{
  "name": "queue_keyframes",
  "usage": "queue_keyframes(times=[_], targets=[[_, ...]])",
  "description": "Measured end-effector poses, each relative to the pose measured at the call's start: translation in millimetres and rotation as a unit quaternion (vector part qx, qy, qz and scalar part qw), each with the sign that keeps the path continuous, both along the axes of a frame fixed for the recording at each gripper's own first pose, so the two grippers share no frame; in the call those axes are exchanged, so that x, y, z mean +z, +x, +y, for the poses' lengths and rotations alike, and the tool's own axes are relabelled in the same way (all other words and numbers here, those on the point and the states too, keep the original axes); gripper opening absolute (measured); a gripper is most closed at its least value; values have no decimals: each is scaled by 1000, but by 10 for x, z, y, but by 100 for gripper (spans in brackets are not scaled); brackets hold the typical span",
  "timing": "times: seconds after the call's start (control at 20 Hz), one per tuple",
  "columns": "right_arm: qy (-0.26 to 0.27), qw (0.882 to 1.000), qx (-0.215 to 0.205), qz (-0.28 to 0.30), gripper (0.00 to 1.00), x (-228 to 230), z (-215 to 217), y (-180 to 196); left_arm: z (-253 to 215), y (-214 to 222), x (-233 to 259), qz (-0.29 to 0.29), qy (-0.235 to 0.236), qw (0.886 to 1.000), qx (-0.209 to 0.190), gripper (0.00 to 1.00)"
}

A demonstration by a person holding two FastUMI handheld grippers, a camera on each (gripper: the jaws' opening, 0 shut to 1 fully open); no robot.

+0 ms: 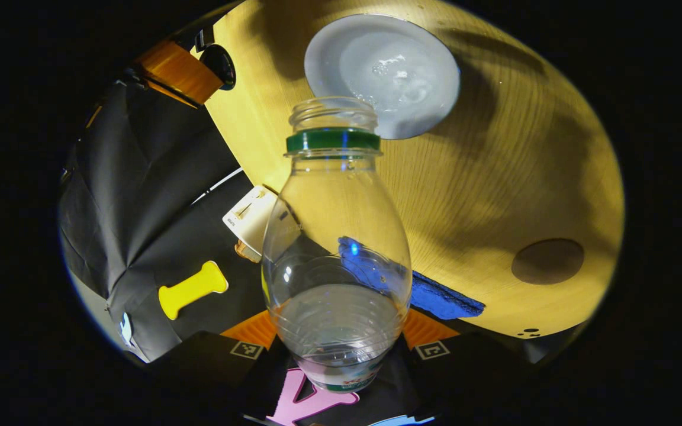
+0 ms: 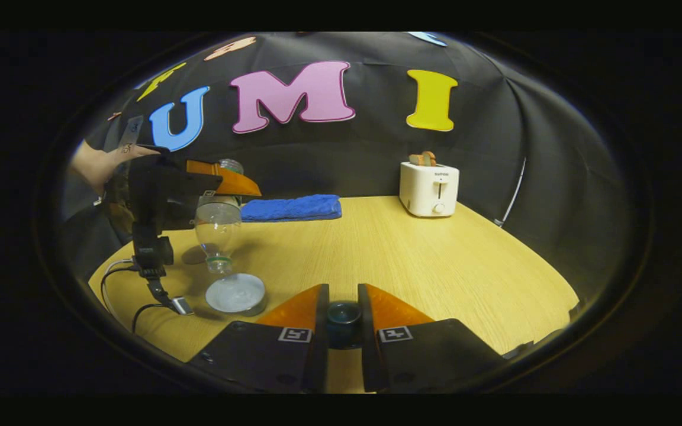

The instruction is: Open the teacup lid with one hand, grasp the water bottle and pour water into the teacup with the other hand; after pouring, place the water bottle on the coaster and then close the teacup lid.

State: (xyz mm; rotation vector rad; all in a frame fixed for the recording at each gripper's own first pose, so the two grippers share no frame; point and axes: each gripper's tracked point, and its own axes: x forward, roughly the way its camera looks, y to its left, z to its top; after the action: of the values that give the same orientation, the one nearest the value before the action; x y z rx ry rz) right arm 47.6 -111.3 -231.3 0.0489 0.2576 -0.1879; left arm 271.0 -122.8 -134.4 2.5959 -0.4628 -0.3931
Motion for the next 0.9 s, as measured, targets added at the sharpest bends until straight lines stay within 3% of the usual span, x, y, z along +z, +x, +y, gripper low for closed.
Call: queue_keyframes(times=[0.3,0.55,0.75,0.85,0.9], targets=[[2,1000,-7,-1,29,-2,-12,13,26,26,-16,5,-7,1000,7,77],[-1,1000,-7,-2,26,-1,-16,24,55,14,-2,16,-41,999,8,77],[2,1000,-6,-7,26,73,13,52,273,-61,175,47,-143,988,44,77],[-4,1000,-6,-18,26,183,50,117,391,-146,358,54,-213,974,58,77],[-10,1000,-3,-21,26,233,82,146,433,-112,421,68,-257,961,70,77]])
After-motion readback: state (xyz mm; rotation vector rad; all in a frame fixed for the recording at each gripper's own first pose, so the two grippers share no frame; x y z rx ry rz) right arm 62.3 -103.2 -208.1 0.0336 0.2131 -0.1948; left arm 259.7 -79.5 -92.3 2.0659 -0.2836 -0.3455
